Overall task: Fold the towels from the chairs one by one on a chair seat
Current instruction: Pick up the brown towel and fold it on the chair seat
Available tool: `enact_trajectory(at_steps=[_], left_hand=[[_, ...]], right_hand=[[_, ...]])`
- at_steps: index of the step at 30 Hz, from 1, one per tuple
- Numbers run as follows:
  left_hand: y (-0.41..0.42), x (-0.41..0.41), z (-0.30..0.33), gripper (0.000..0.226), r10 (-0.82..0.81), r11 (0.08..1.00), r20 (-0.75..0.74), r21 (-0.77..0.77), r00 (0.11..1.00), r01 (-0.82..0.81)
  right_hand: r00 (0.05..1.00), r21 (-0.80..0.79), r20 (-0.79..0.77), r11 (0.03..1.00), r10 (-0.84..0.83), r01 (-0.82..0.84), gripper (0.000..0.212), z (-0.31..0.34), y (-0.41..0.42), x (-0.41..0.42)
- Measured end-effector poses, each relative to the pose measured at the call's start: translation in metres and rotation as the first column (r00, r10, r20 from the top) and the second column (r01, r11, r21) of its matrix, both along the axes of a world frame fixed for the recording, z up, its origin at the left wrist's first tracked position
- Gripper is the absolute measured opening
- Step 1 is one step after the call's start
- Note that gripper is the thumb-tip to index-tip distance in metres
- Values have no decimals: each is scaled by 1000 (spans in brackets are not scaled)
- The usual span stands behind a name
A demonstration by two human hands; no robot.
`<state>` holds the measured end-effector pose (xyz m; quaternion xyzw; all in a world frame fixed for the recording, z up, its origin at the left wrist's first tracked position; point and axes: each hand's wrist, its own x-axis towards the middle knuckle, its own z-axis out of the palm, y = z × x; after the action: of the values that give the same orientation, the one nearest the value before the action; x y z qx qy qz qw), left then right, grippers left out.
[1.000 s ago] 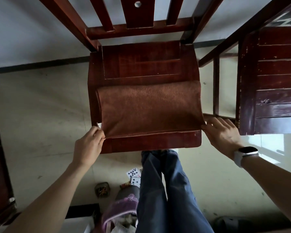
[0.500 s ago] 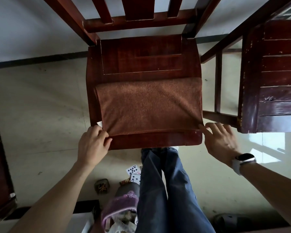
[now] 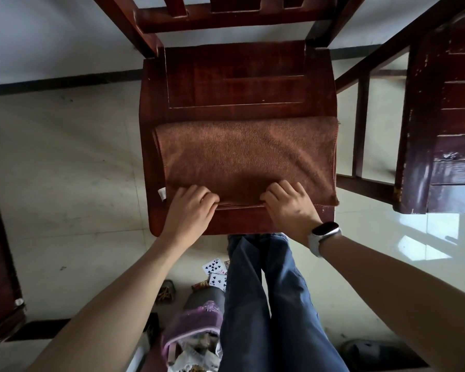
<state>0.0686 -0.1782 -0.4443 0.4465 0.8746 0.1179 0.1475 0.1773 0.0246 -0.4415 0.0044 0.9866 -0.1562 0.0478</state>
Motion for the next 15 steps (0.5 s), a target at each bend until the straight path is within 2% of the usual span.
enact_trajectory(at_steps=[5,10,12,13,15], left_hand=[[-5,-1,4,3,-59,998,5,-2,998,59],[-3,-2,9,4,-38,992,134,-112,990,54],[1,-7,11,13,-12,990,217,-132,976,42],[4,-10,12,21,-8,991,239,-127,971,39],[12,-18,14,28,-33,997,166,-60,986,43]], right_hand=[[996,-19,3,995,95,-95,13,2,5,4],[992,-80,80,993,95,-89,14,1,5,6],[989,-95,93,989,119,-110,4,5,7,2],[989,-109,87,988,116,-106,11,7,8,-1],[996,-106,38,992,80,-75,22,12,11,-11]])
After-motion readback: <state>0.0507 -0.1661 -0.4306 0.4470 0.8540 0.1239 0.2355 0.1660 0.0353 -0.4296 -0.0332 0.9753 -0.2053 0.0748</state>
